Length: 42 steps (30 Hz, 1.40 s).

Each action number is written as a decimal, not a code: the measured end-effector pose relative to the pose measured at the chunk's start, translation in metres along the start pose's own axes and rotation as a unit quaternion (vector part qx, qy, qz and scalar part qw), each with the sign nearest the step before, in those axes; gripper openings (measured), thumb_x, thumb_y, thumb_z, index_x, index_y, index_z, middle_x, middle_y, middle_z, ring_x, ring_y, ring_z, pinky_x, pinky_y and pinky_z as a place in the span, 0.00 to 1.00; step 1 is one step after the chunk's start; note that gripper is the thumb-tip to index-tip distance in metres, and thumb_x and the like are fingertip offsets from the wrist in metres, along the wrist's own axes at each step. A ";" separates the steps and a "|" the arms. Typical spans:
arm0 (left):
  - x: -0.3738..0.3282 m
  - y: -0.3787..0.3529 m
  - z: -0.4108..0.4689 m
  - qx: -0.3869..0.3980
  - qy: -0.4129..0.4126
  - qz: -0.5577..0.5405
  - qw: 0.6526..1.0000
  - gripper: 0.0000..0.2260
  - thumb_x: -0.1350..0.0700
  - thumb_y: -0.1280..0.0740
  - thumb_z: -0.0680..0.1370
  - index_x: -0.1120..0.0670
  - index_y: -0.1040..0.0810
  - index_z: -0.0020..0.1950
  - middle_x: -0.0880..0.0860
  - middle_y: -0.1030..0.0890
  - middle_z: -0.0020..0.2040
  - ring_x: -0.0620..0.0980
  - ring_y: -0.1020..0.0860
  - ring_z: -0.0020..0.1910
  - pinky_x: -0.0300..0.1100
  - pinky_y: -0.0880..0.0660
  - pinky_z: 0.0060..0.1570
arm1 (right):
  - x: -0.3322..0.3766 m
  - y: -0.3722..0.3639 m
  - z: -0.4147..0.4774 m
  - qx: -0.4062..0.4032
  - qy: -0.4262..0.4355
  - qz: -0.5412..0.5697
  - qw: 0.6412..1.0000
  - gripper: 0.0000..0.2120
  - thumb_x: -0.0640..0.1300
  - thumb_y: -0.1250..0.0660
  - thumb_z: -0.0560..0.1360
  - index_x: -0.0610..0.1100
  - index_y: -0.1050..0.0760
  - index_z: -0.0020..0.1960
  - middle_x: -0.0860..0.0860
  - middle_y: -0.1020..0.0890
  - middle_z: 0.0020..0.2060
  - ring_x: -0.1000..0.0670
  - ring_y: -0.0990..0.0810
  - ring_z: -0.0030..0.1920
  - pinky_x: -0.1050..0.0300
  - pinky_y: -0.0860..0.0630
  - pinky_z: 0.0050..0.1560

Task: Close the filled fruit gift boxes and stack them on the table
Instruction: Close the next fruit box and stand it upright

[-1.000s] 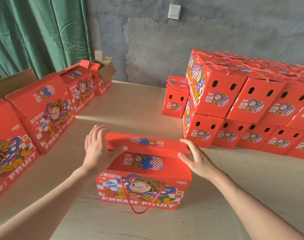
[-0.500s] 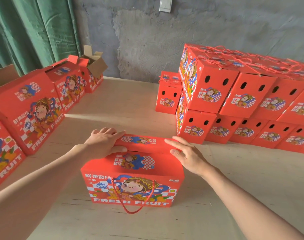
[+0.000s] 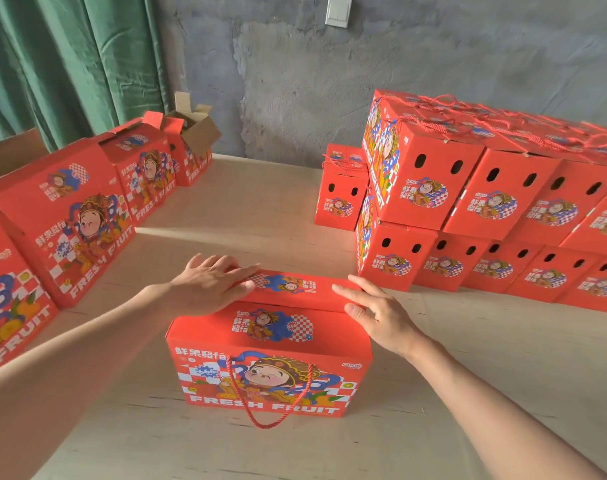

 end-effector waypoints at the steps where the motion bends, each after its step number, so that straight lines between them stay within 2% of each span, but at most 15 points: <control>1: -0.001 -0.001 0.000 -0.001 0.004 0.001 1.000 0.29 0.33 0.64 0.74 0.35 0.52 0.75 0.46 0.37 0.69 0.49 0.41 0.72 0.55 0.52 0.72 | 0.000 -0.001 0.000 0.008 -0.003 0.003 1.000 0.18 0.49 0.39 0.79 0.67 0.35 0.64 0.55 0.38 0.74 0.54 0.39 0.73 0.60 0.39 0.68; 5: -0.005 -0.009 -0.003 0.013 0.006 0.021 1.000 0.25 0.36 0.59 0.79 0.37 0.58 0.75 0.47 0.44 0.74 0.49 0.51 0.76 0.57 0.60 0.73 | 0.000 0.001 -0.002 0.045 -0.024 0.011 0.999 0.17 0.48 0.42 0.81 0.66 0.36 0.66 0.59 0.44 0.75 0.56 0.45 0.75 0.64 0.46 0.69; 10: -0.004 -0.012 -0.001 0.025 0.008 -0.010 1.000 0.23 0.38 0.60 0.79 0.35 0.65 0.72 0.44 0.59 0.78 0.47 0.65 0.75 0.57 0.69 0.71 | 0.025 0.000 0.007 0.082 0.057 -0.188 0.977 0.19 0.55 0.52 0.82 0.65 0.48 0.71 0.60 0.59 0.75 0.56 0.65 0.75 0.55 0.69 0.71; 13: -0.004 -0.015 -0.001 0.026 0.011 0.004 1.000 0.22 0.39 0.60 0.80 0.36 0.68 0.70 0.45 0.64 0.77 0.47 0.68 0.74 0.58 0.70 0.70 | 0.032 -0.020 0.007 0.164 0.047 -0.207 0.963 0.19 0.55 0.56 0.82 0.67 0.58 0.70 0.61 0.64 0.72 0.55 0.67 0.74 0.50 0.69 0.72; 16: -0.011 -0.010 -0.005 0.019 0.027 0.027 0.999 0.23 0.42 0.60 0.81 0.39 0.66 0.74 0.46 0.66 0.76 0.49 0.69 0.73 0.60 0.70 0.69 | 0.028 -0.021 0.010 0.187 0.034 -0.196 0.962 0.19 0.54 0.56 0.83 0.69 0.58 0.69 0.61 0.64 0.72 0.54 0.67 0.75 0.50 0.69 0.72; 20: -0.074 -0.027 -0.031 -0.031 0.033 0.003 0.999 0.26 0.42 0.60 0.81 0.49 0.61 0.77 0.48 0.63 0.77 0.48 0.67 0.74 0.57 0.69 0.69 | 0.020 -0.017 0.022 0.140 0.003 -0.122 0.983 0.18 0.53 0.51 0.82 0.72 0.48 0.68 0.58 0.55 0.77 0.50 0.63 0.76 0.46 0.61 0.74; 23: -0.127 -0.046 -0.061 -0.094 0.016 -0.049 0.994 0.36 0.36 0.68 0.75 0.54 0.53 0.77 0.49 0.56 0.77 0.49 0.61 0.75 0.51 0.70 0.69 | 0.018 -0.013 0.028 0.097 -0.014 -0.144 0.985 0.18 0.55 0.47 0.81 0.69 0.41 0.69 0.53 0.41 0.75 0.48 0.46 0.74 0.53 0.51 0.72; 27: -0.119 -0.031 -0.064 -0.156 -0.012 -0.002 0.988 0.36 0.37 0.66 0.78 0.53 0.30 0.70 0.50 0.30 0.71 0.56 0.33 0.71 0.62 0.50 0.67 | 0.024 -0.011 0.024 0.068 -0.038 -0.191 0.979 0.19 0.60 0.47 0.79 0.69 0.41 0.70 0.48 0.30 0.62 0.47 0.35 0.65 0.54 0.43 0.66; 28: -0.110 -0.029 -0.063 -0.148 -0.009 -0.017 0.989 0.37 0.35 0.68 0.77 0.50 0.32 0.72 0.49 0.33 0.72 0.56 0.37 0.73 0.63 0.56 0.68 | 0.028 -0.013 0.019 0.057 -0.047 -0.210 0.975 0.20 0.61 0.48 0.79 0.69 0.42 0.71 0.47 0.29 0.59 0.46 0.33 0.63 0.54 0.42 0.65; 31: -0.074 -0.039 -0.052 -0.155 0.053 -0.067 0.984 0.38 0.30 0.75 0.69 0.38 0.49 0.75 0.41 0.58 0.76 0.49 0.66 0.74 0.54 0.80 0.61 | 0.044 -0.024 -0.004 0.058 -0.075 -0.259 0.961 0.26 0.65 0.51 0.77 0.65 0.50 0.74 0.42 0.30 0.59 0.41 0.33 0.65 0.50 0.43 0.67; 33: -0.048 -0.043 -0.037 -0.151 0.110 -0.102 0.977 0.30 0.31 0.67 0.73 0.35 0.55 0.74 0.41 0.66 0.75 0.49 0.70 0.73 0.57 0.75 0.65 | 0.055 -0.037 -0.023 0.094 -0.106 -0.219 0.965 0.32 0.68 0.51 0.76 0.61 0.55 0.76 0.36 0.38 0.69 0.37 0.39 0.70 0.46 0.47 0.71; 35: -0.028 -0.042 -0.023 -0.122 0.154 -0.141 0.970 0.24 0.38 0.56 0.79 0.37 0.55 0.75 0.44 0.65 0.76 0.50 0.67 0.75 0.60 0.66 0.70 | 0.071 -0.051 -0.036 0.107 -0.124 -0.191 0.968 0.36 0.69 0.51 0.75 0.56 0.58 0.77 0.33 0.44 0.72 0.34 0.41 0.71 0.44 0.48 0.71; 38: -0.017 -0.037 -0.009 -0.092 0.165 -0.162 0.969 0.24 0.44 0.52 0.82 0.41 0.55 0.77 0.46 0.61 0.77 0.51 0.61 0.76 0.58 0.60 0.72 | 0.090 -0.065 -0.039 0.101 -0.159 -0.179 0.966 0.38 0.67 0.51 0.76 0.50 0.59 0.77 0.31 0.47 0.72 0.32 0.42 0.71 0.42 0.46 0.70; 40: -0.021 -0.034 -0.012 -0.118 0.174 -0.188 0.959 0.24 0.45 0.50 0.82 0.45 0.51 0.77 0.50 0.53 0.78 0.53 0.52 0.76 0.56 0.53 0.72 | 0.095 -0.062 -0.040 0.092 -0.166 -0.169 0.967 0.39 0.68 0.49 0.76 0.49 0.57 0.77 0.32 0.44 0.72 0.34 0.40 0.71 0.43 0.44 0.70; 42: -0.025 -0.031 -0.028 -0.216 0.186 -0.242 0.928 0.21 0.47 0.45 0.81 0.56 0.36 0.71 0.59 0.36 0.70 0.60 0.35 0.68 0.54 0.36 0.63 | 0.091 -0.050 -0.042 0.052 -0.150 -0.144 0.977 0.38 0.68 0.45 0.74 0.47 0.49 0.75 0.38 0.32 0.67 0.38 0.32 0.67 0.46 0.35 0.65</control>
Point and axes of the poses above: each hand's wrist, its own z-axis towards the middle knuckle, its own y-axis out of the back of the hand, x = y × z, the point moved 3 cm from there along z, towards the middle knuckle
